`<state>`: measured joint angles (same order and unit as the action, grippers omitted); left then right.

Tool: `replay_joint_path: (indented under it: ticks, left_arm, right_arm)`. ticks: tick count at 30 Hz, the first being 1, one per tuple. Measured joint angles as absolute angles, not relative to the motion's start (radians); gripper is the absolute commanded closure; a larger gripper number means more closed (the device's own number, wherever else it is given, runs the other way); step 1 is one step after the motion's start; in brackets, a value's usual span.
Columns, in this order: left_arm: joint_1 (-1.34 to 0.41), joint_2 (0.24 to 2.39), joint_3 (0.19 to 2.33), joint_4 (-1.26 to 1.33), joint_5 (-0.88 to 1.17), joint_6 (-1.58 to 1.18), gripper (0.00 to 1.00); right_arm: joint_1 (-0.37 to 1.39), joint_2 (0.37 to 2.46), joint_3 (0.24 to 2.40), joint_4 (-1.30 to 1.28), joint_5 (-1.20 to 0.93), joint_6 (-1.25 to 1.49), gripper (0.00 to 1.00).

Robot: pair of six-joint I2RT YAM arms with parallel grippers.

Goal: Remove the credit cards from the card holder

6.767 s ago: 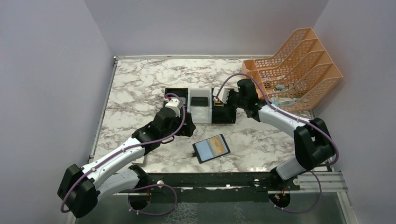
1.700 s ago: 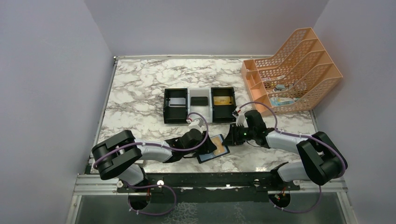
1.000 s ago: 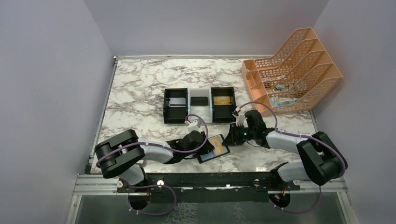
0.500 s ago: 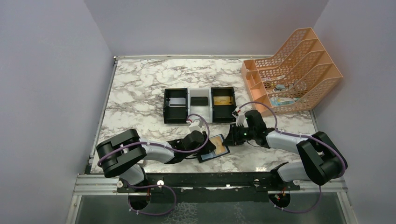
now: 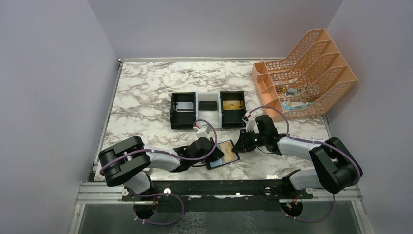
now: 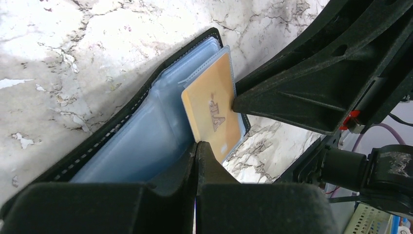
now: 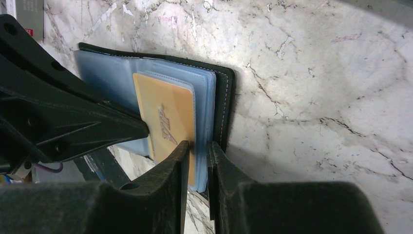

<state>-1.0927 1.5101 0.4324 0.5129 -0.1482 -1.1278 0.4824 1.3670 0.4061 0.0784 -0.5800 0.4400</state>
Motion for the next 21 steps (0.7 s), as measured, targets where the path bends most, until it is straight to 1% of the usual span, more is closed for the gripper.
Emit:
replay_joint_path:
  ticks: [13,16,21]
  left_arm:
    - [-1.095,1.403,0.341,0.53,-0.167,-1.134,1.0]
    - [-1.095,1.398,0.335,0.53,-0.167,-1.134,1.0]
    - [-1.095,1.397,0.331,0.53,-0.168,-1.134,1.0]
  right_arm:
    - [0.482,1.36,0.406,0.071,-0.574,0.44,0.81]
    - [0.482,1.355,0.406,0.069,-0.572,0.44,0.78]
    - [0.482,1.314,0.405,0.067,-0.57,0.448,0.7]
